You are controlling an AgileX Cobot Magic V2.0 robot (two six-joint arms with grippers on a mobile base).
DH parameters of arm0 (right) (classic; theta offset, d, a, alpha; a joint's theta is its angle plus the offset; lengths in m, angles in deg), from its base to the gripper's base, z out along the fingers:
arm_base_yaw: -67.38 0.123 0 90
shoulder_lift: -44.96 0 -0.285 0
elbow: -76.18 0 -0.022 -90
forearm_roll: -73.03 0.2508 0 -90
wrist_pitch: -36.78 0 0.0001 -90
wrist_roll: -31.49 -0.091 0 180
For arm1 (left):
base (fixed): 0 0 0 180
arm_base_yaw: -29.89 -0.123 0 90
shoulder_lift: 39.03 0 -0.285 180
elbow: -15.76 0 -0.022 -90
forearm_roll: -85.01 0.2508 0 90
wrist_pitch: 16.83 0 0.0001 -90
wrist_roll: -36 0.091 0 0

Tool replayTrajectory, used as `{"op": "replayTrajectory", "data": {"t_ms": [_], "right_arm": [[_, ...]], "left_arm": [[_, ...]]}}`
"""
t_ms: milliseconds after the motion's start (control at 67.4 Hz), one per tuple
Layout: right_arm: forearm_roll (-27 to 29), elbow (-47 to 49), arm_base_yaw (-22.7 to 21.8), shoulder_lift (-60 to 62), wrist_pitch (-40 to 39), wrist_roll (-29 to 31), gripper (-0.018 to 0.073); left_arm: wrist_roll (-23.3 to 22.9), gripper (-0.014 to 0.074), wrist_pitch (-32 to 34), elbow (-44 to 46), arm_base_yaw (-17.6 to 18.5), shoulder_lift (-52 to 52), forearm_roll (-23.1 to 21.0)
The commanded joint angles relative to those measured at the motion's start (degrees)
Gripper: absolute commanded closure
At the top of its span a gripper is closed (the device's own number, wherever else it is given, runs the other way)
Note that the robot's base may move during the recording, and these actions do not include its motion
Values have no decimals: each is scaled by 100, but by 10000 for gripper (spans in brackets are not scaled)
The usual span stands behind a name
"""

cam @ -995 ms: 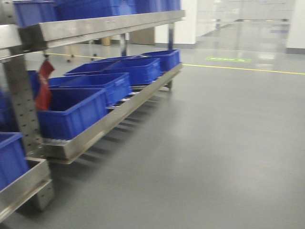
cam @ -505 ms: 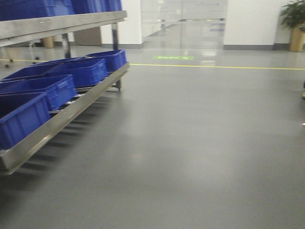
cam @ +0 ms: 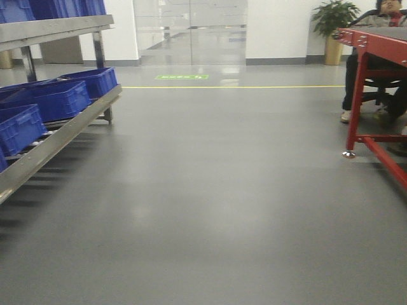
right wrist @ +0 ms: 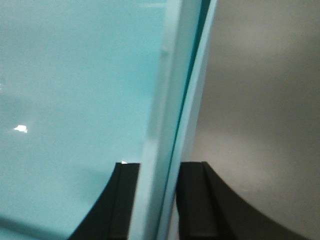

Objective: Move two blue bins to right shelf middle
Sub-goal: 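Drive the base across the floor past the red workbench holding the teal bin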

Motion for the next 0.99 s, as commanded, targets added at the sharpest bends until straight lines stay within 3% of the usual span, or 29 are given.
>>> {"op": "replayTrajectory", "data": {"t_ms": [0, 980], "right_arm": [[-110, 66, -13, 80, -392, 16, 721], [-110, 66, -13, 80, -392, 16, 721]], "left_arm": [[99, 707, 367, 105, 40, -139, -424], [99, 707, 367, 105, 40, -139, -424]]}}
